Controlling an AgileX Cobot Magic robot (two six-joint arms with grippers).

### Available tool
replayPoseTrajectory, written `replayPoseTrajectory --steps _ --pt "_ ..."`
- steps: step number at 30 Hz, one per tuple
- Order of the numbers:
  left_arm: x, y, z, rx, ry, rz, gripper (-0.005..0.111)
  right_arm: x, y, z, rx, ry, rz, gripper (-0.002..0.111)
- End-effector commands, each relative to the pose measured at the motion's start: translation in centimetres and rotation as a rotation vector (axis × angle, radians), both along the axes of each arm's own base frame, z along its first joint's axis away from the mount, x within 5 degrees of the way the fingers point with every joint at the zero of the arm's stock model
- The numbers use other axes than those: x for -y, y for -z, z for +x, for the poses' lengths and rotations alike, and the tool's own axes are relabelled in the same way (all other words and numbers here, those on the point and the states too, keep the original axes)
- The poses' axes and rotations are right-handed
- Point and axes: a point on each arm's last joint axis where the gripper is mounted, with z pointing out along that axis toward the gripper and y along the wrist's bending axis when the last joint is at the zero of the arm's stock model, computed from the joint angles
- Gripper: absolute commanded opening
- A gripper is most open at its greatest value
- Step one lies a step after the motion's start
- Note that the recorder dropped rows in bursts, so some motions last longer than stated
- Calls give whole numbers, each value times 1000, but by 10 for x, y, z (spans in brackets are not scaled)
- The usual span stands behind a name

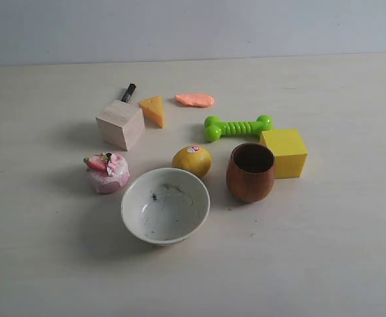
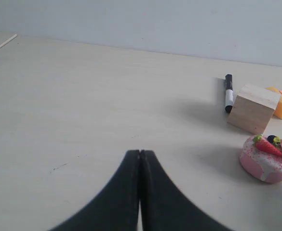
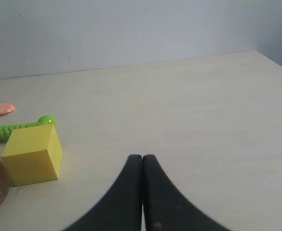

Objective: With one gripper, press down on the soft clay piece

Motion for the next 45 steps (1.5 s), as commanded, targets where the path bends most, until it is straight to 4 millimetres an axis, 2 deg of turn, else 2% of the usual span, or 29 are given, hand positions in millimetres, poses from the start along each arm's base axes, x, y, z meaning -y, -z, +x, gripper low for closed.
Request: replayPoseTrajectory --steps 1,33,38,45 --pt "0 -1 0 12 -2 -7 0 0 0 0 9 5 -4 0" --pt "0 -1 0 12 -2 -7 0 0 0 0 14 5 -4 0" --pt "0 -1 0 12 -2 -7 0 0 -12 2 151 2 -13 0" --pt "0 -1 0 12 -2 -7 0 -1 -46 0 521 -7 -37 0"
